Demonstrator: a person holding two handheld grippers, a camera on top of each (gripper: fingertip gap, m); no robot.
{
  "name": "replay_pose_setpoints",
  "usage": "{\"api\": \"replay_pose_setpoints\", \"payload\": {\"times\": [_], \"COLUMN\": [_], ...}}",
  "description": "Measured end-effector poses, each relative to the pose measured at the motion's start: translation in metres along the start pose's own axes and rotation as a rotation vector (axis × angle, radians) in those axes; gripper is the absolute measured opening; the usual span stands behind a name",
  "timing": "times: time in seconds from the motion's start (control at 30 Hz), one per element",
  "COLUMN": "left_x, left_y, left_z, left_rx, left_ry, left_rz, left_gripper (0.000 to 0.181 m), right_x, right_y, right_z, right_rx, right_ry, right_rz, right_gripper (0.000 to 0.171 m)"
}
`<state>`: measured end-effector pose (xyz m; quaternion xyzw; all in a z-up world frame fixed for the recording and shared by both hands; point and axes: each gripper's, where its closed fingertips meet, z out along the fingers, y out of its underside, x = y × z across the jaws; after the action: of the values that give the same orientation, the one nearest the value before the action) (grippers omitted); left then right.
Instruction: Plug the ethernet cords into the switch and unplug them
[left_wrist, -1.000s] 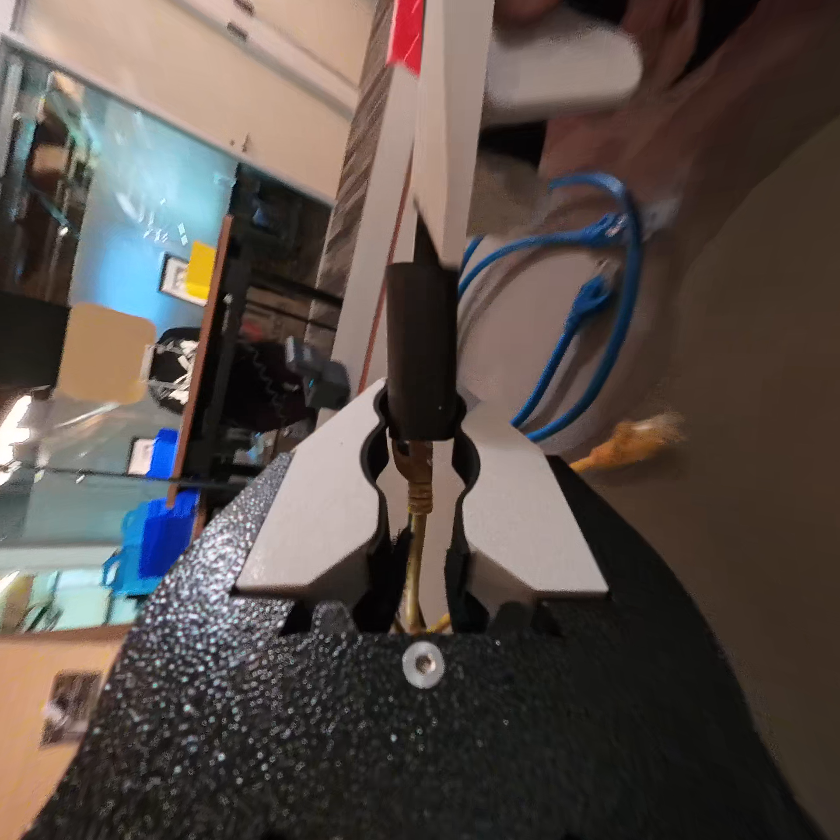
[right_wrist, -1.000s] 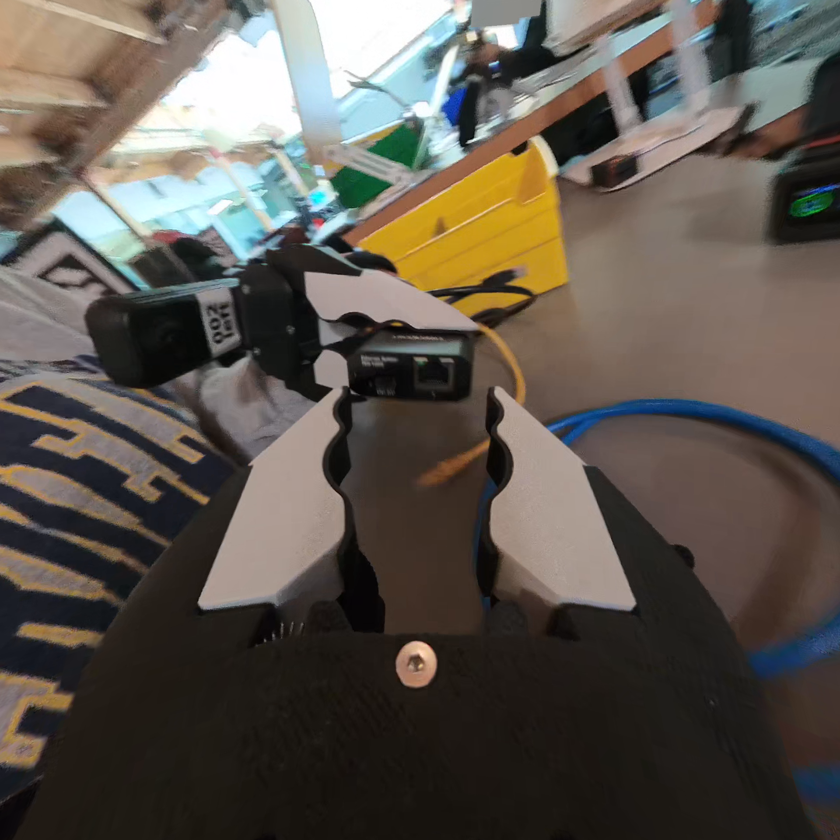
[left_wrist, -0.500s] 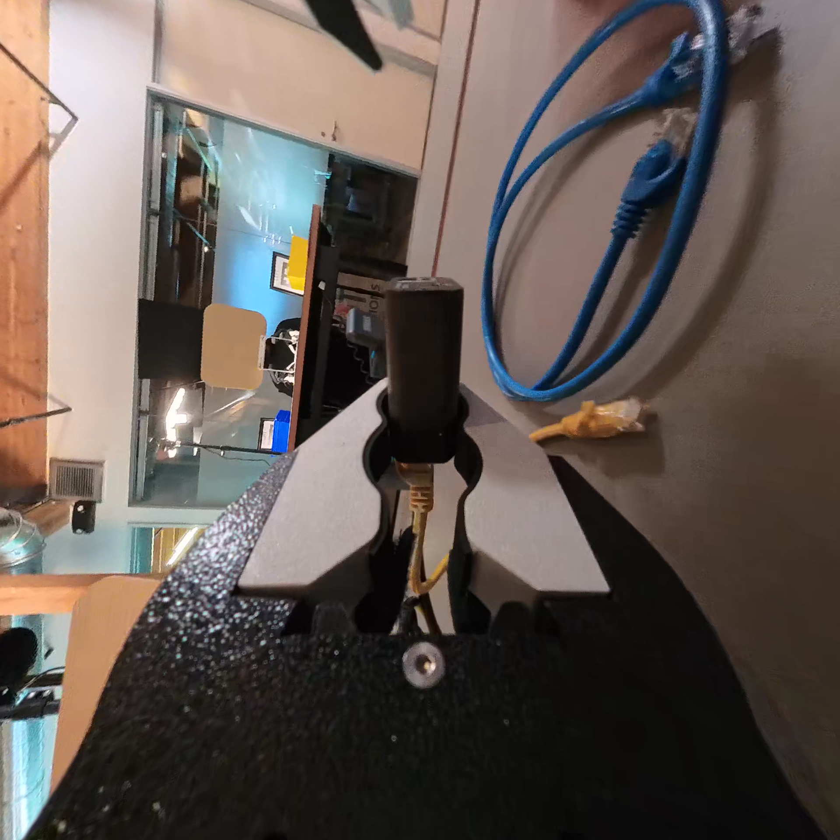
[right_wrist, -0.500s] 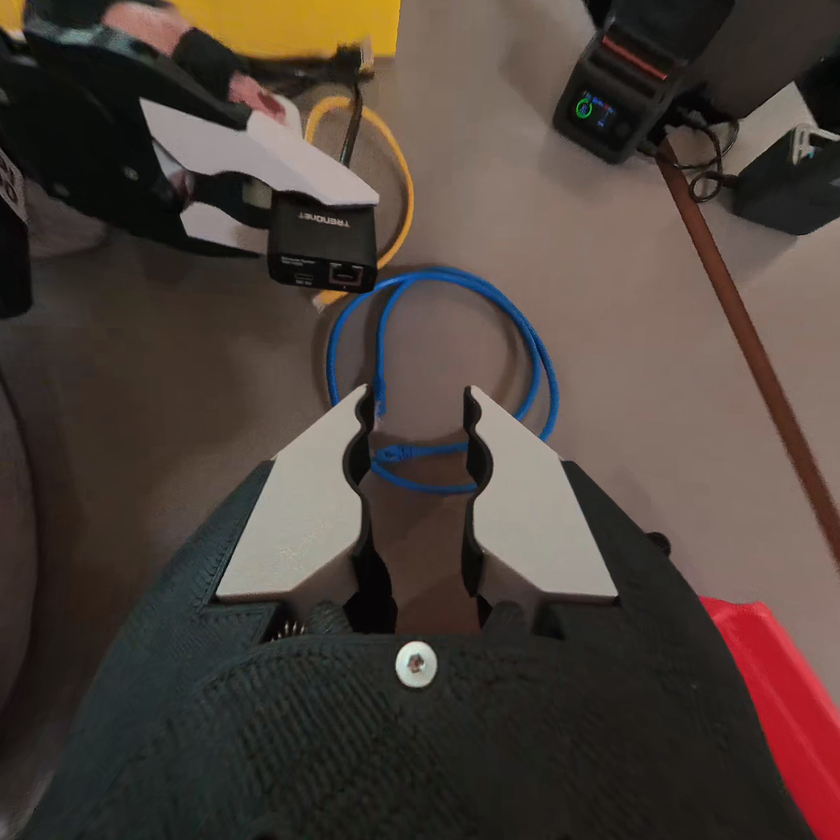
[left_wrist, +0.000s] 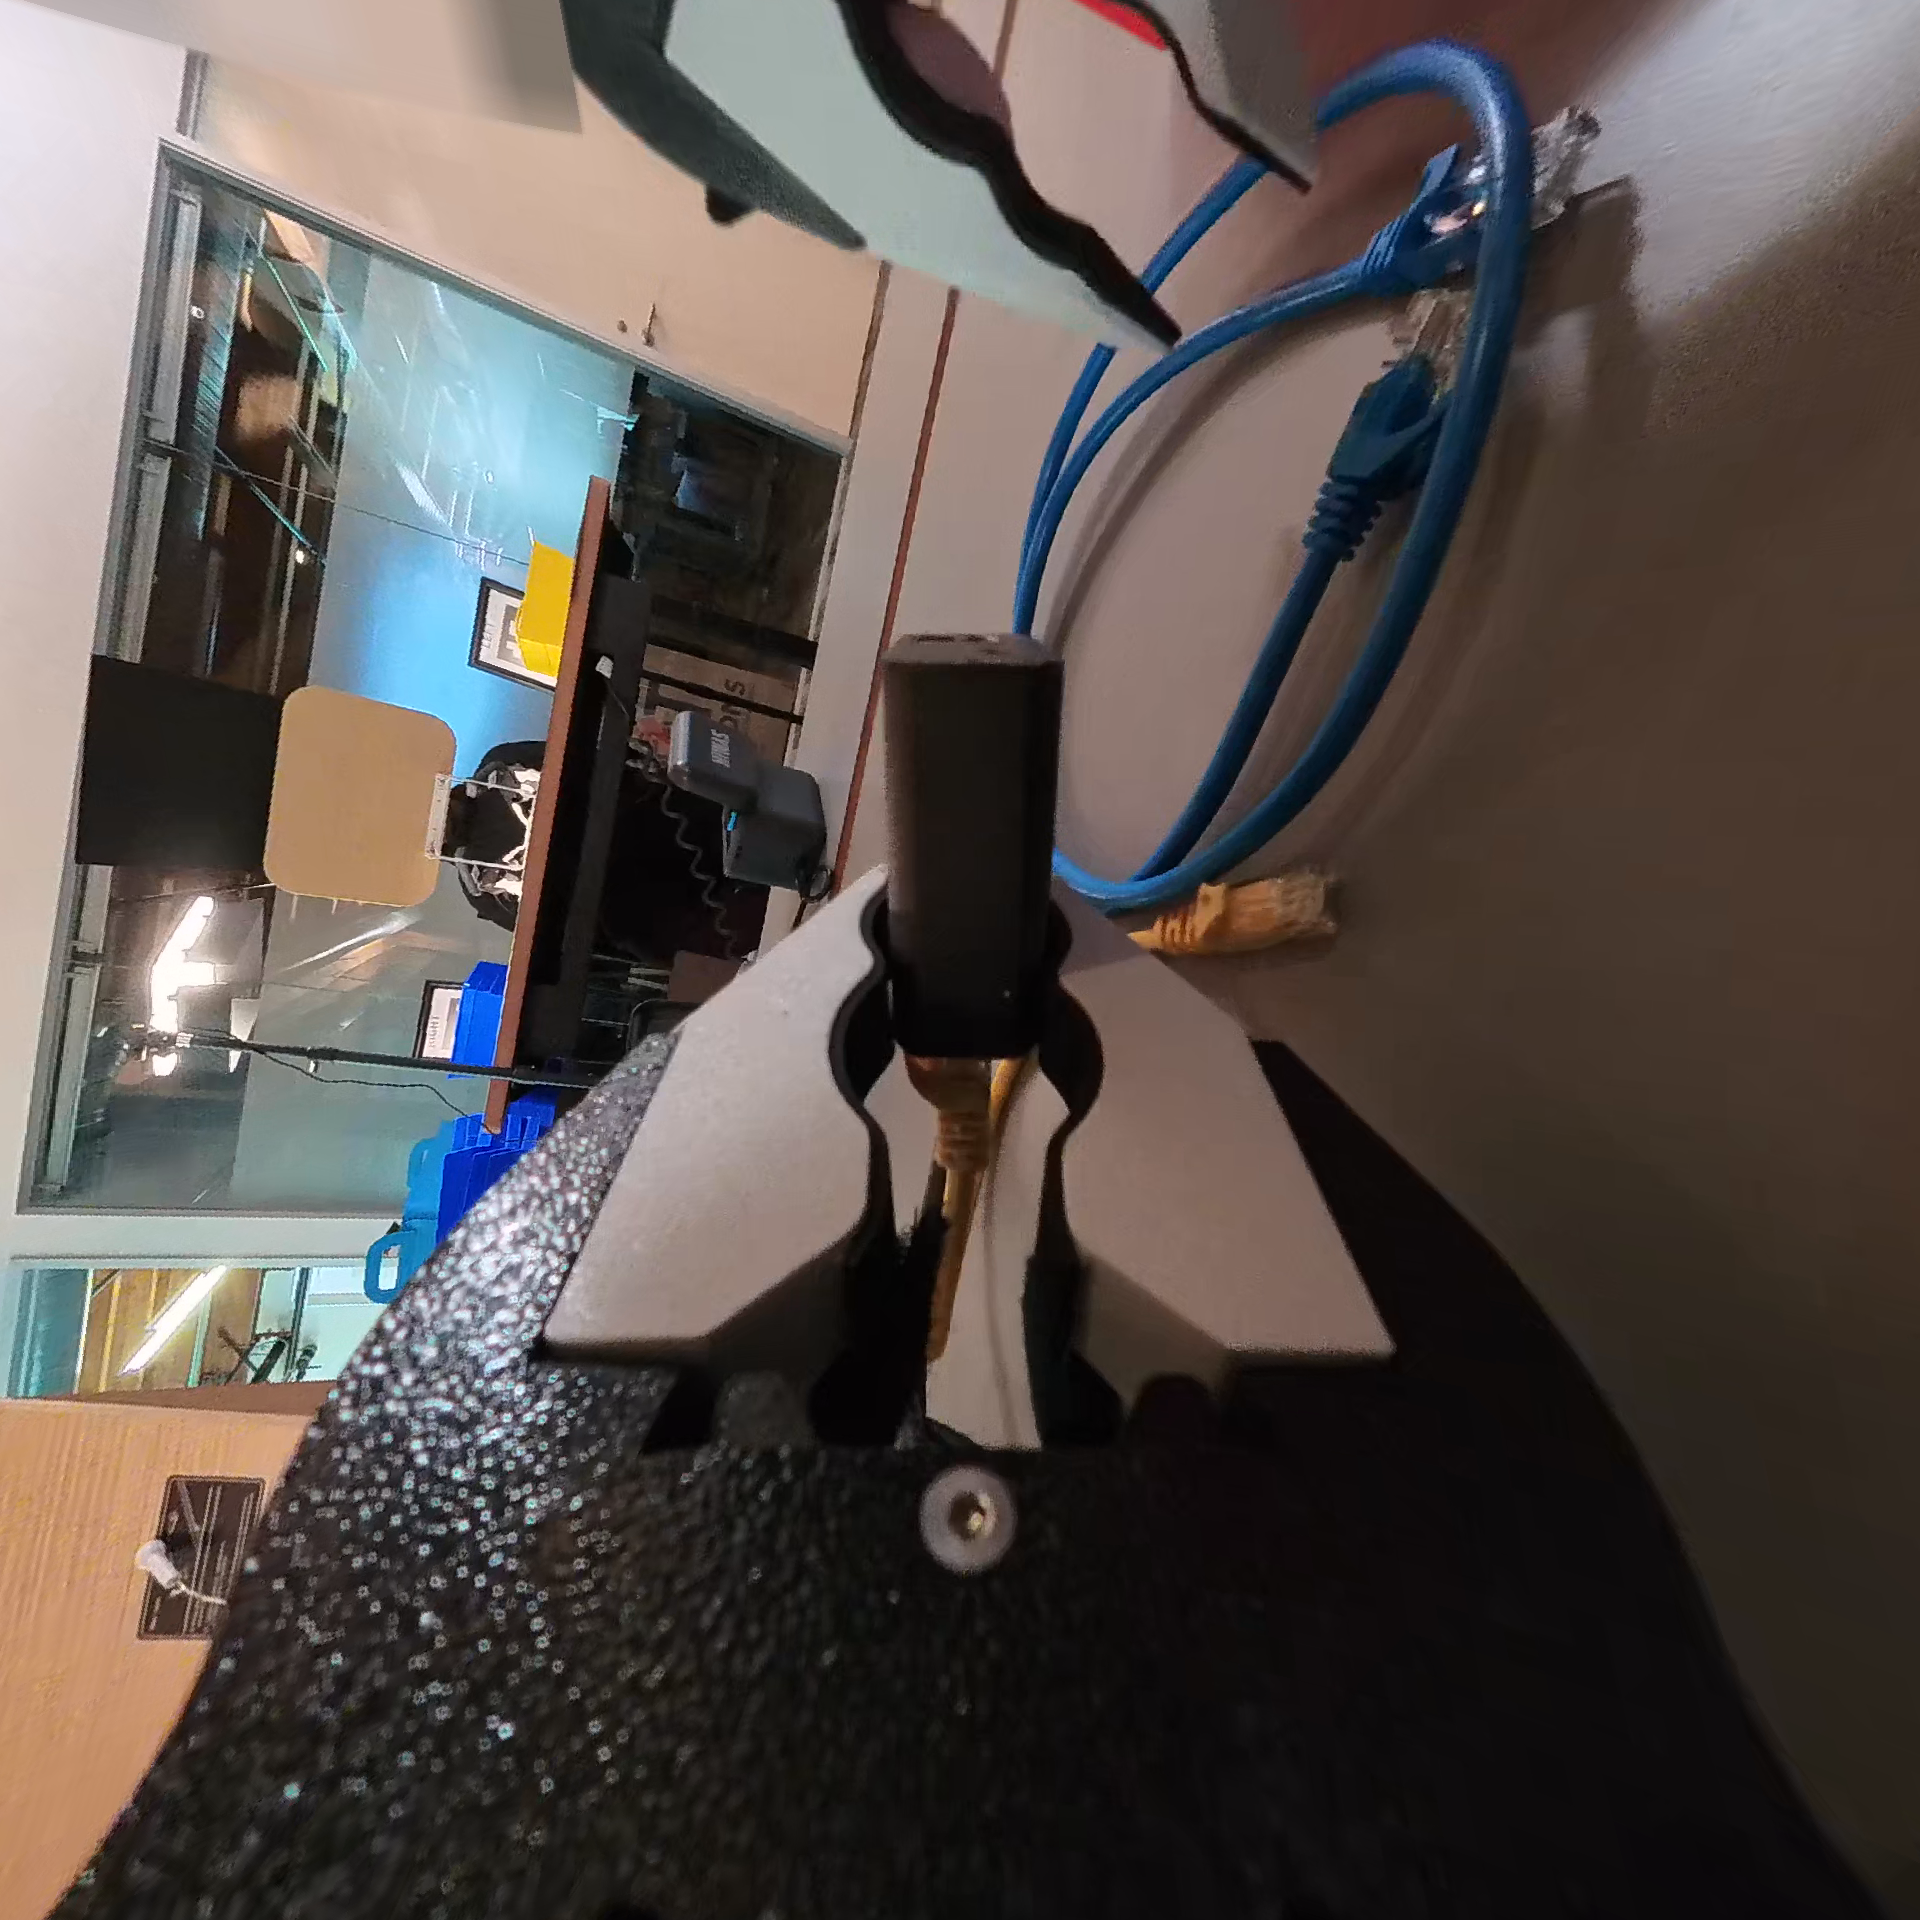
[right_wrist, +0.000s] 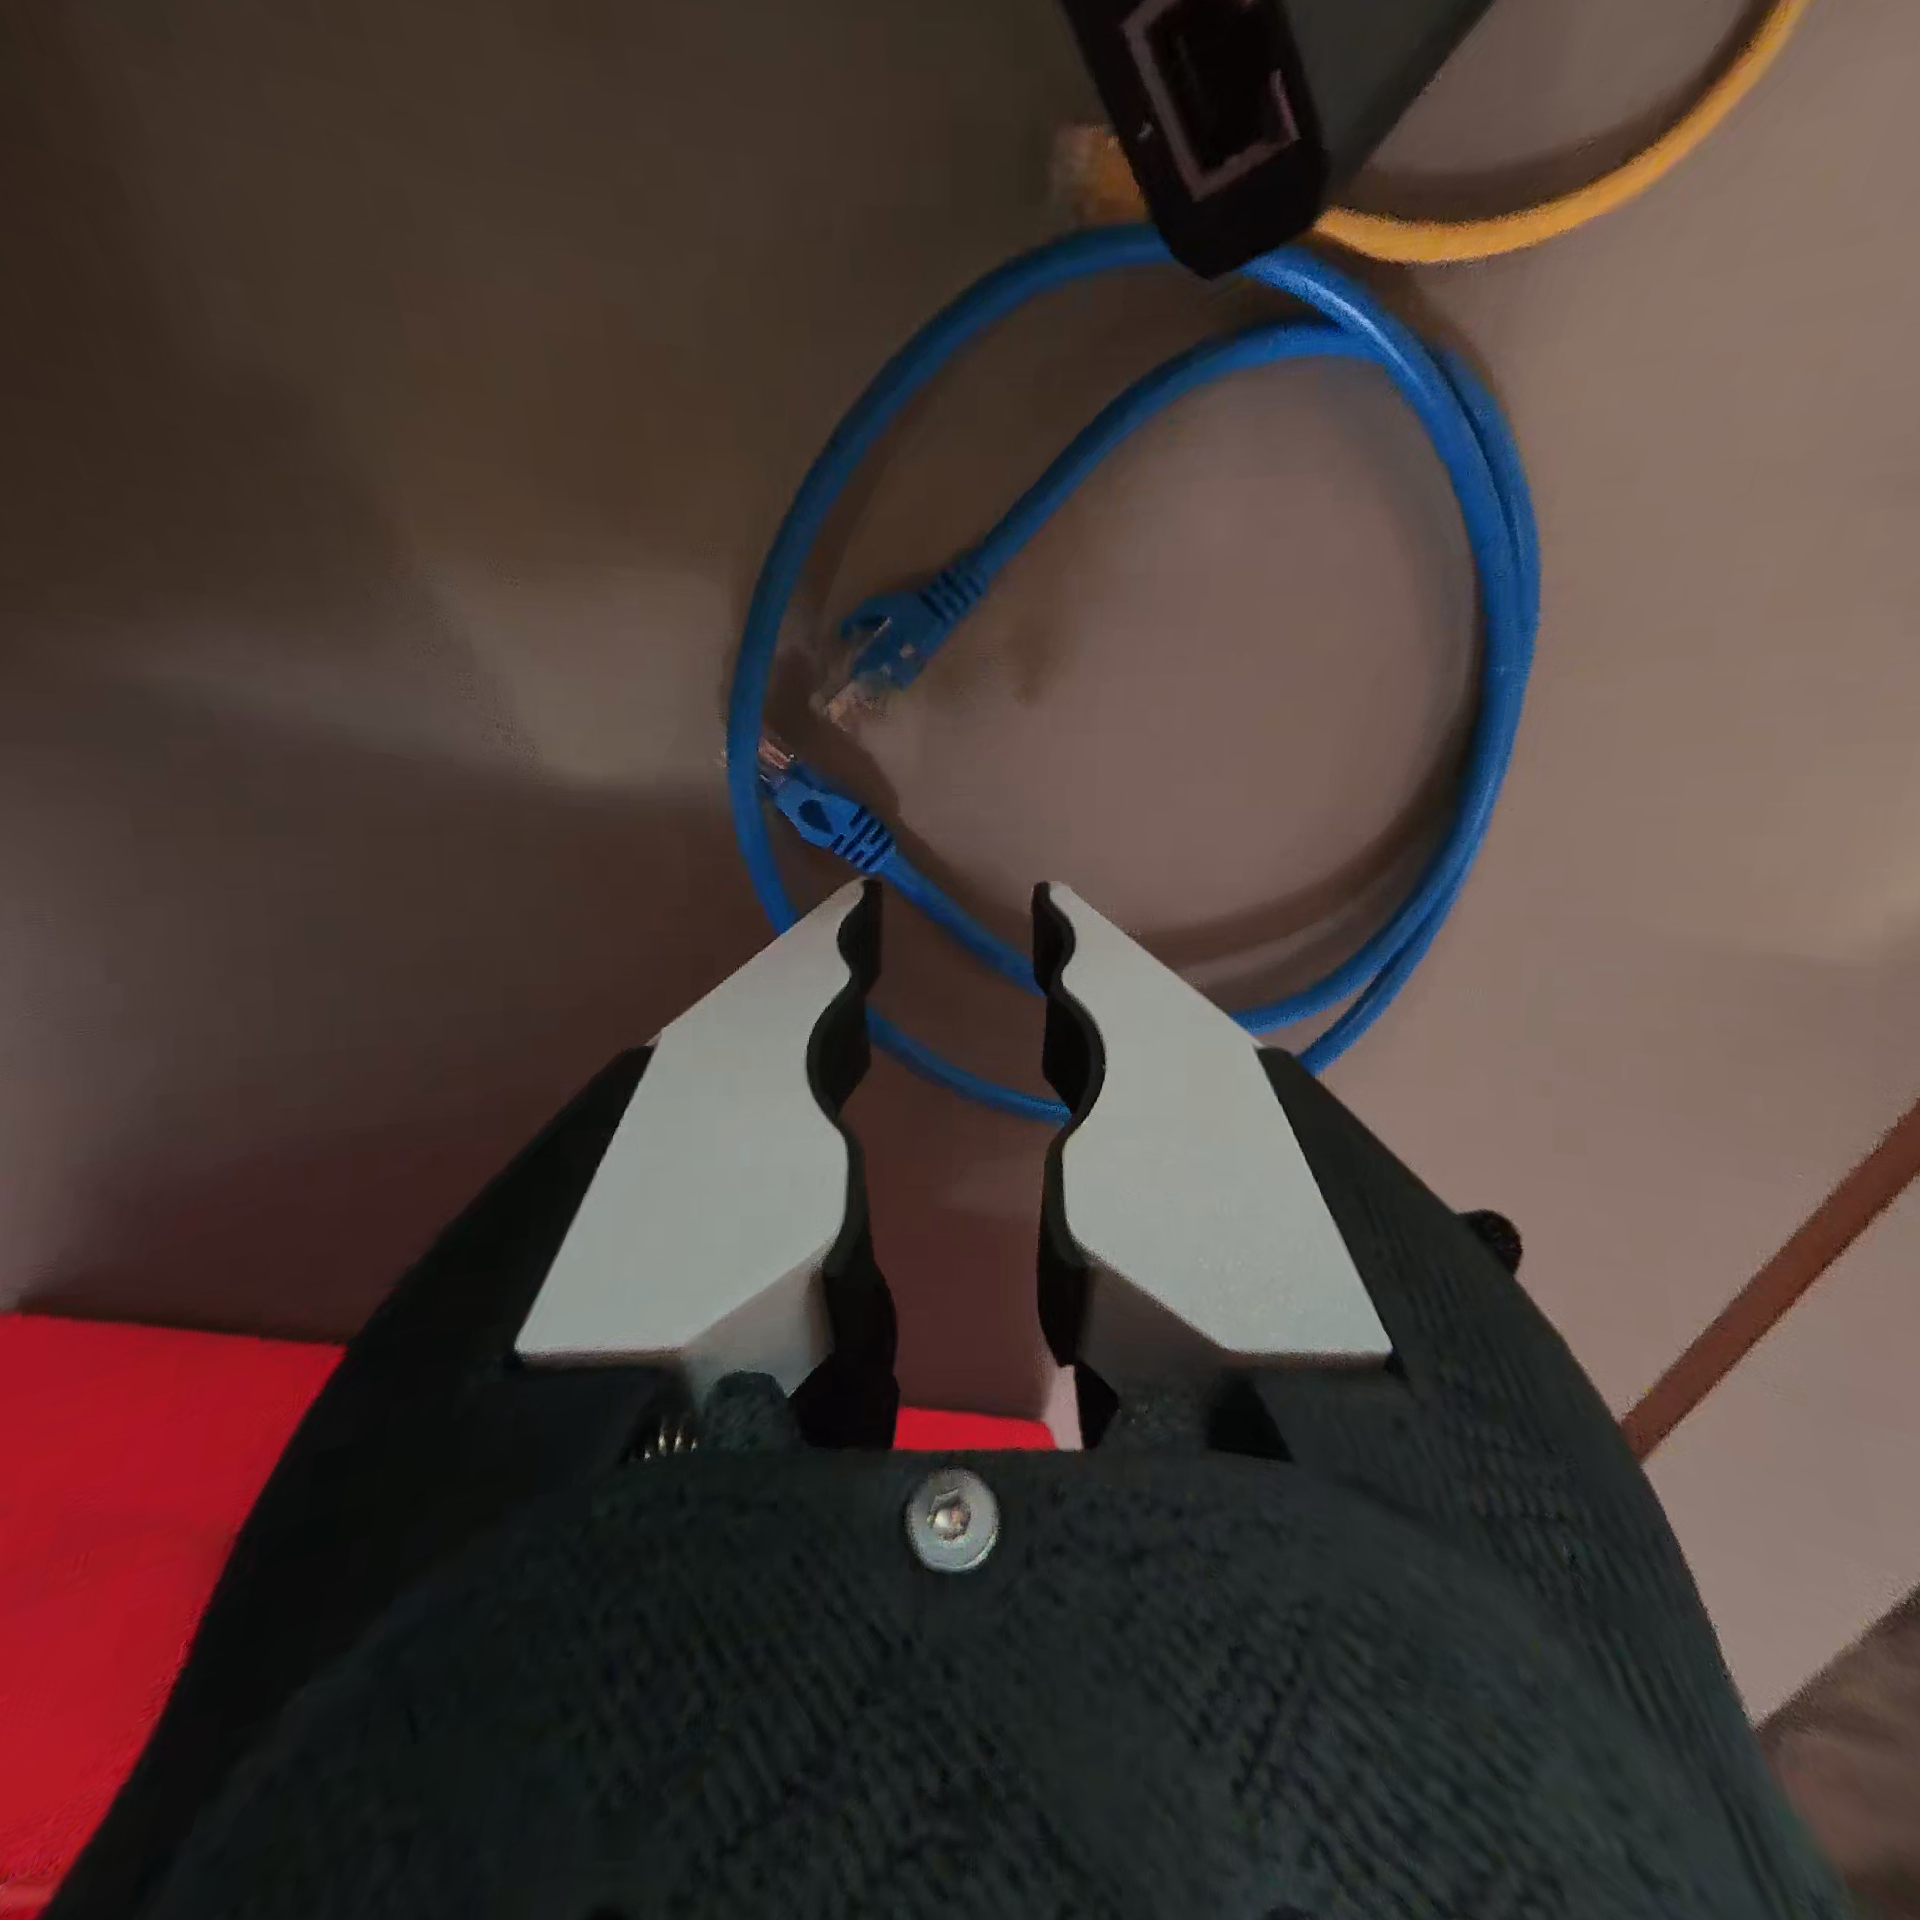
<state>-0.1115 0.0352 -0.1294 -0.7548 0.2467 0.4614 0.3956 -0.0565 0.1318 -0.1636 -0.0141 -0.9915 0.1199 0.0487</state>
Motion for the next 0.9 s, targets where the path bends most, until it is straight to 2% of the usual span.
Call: {"api": "replay_pose_setpoints", "payload": {"times": [0.03, 0.17, 0.33, 0.37, 0.4, 0.53, 0.7, 0.83, 0.9], "left_x": [0.001, 0.006, 0.009, 0.010, 0.010, 0.012, 0.013, 0.006, 0.000], "left_y": [0.001, 0.002, 0.004, 0.003, 0.003, 0.002, 0.008, 0.015, 0.019], "left_z": [0.001, 0.003, 0.004, 0.004, 0.005, 0.006, 0.010, 0.015, 0.015], "left_rx": [-0.001, -0.005, -0.007, -0.006, -0.005, -0.001, -0.026, -0.088, -0.112], "left_ry": [0.006, 0.033, 0.050, 0.054, 0.058, 0.063, 0.062, 0.026, -0.011], "left_rz": [0.000, -0.001, 0.004, 0.005, 0.005, 0.002, -0.036, -0.091, -0.109], "left_gripper": [0.021, 0.022, 0.022, 0.022, 0.022, 0.021, 0.022, 0.021, 0.021], "right_x": [0.000, -0.008, -0.013, -0.013, -0.012, 0.000, 0.016, 0.011, 0.011], "right_y": [0.001, 0.011, 0.012, 0.011, 0.009, 0.002, -0.019, -0.030, -0.024], "right_z": [0.004, 0.015, 0.022, 0.023, 0.023, 0.021, -0.008, -0.018, -0.020], "right_rx": [-0.012, -0.120, -0.154, -0.144, -0.129, -0.052, 0.102, 0.097, 0.006], "right_ry": [-0.017, -0.086, -0.140, -0.145, -0.144, -0.125, -0.165, -0.193, -0.157], "right_rz": [-0.025, -0.165, -0.238, -0.236, -0.218, 0.101, 0.553, 0.694, 0.715], "right_gripper": [0.025, 0.025, 0.024, 0.020, 0.008, 0.004, 0.003, 0.004, 0.004]}}
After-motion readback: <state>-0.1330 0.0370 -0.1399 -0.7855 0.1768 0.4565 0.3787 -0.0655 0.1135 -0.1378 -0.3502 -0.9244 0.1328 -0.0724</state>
